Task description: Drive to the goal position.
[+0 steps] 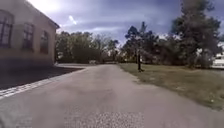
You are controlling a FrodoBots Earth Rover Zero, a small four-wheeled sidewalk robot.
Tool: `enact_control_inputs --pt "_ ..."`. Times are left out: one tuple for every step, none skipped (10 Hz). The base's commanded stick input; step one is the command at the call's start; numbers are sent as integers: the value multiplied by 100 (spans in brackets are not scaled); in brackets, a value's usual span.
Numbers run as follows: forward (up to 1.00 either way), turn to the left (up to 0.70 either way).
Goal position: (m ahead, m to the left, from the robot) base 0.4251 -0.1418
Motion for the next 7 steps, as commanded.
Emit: enact_control_inputs --pt "70 7" --pt "70 7" --pt "70 7" --pt "70 7" --pt "70 7" --pt "70 7" --pt "70 7"
